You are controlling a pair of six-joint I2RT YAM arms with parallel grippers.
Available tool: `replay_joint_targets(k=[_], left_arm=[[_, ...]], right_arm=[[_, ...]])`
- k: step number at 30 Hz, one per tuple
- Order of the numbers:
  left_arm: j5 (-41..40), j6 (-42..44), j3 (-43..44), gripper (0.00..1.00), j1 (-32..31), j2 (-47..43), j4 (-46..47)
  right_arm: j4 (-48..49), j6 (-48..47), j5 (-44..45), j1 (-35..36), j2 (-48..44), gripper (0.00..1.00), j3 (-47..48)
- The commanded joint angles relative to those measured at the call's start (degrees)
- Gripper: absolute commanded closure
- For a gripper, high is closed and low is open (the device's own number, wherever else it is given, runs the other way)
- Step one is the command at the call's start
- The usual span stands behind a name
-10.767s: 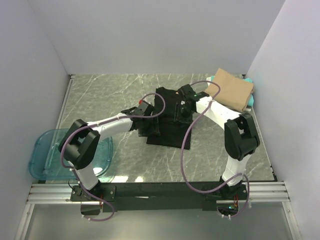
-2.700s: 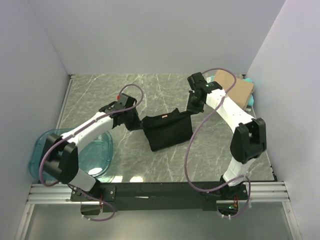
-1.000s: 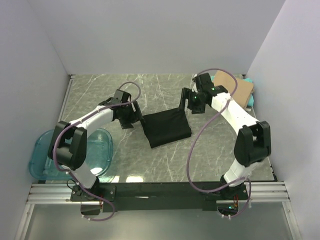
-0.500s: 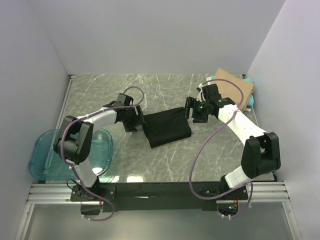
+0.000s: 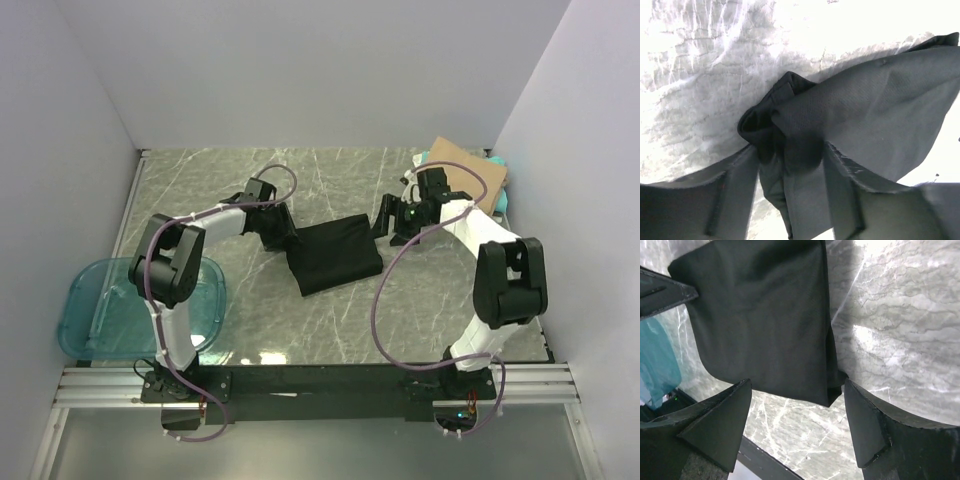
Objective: Fold and stack the t-shirts
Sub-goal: Fold the tshirt, then neatly place the folded tshirt to the corner
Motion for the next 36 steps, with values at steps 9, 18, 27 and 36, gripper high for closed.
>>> replay_joint_targets(k=[9, 18, 27, 36], left_arm=[[-0.2, -1.3, 2.2, 0.79, -1.8, 3.2, -0.5], [0.2, -1.5, -0.7, 1.00, -1.9, 3.3, 2.0], [1.0, -0.4, -3.7, 1.00, -1.8, 3.1, 4.8], [1.8, -0.1, -2.8, 1.00, -1.9, 4.0, 5.1]], right_arm=[[6.9, 0.6, -8.1, -2.1, 6.6, 0.20, 1.7], [8.0, -1.6, -10.6, -2.9, 13.4, 0.21, 5.7], [8.0, -3.2, -12.8, -3.1, 20.2, 0.22, 7.6], [8.9, -3.1, -11.8, 2.0, 22.2, 0.25, 6.8]])
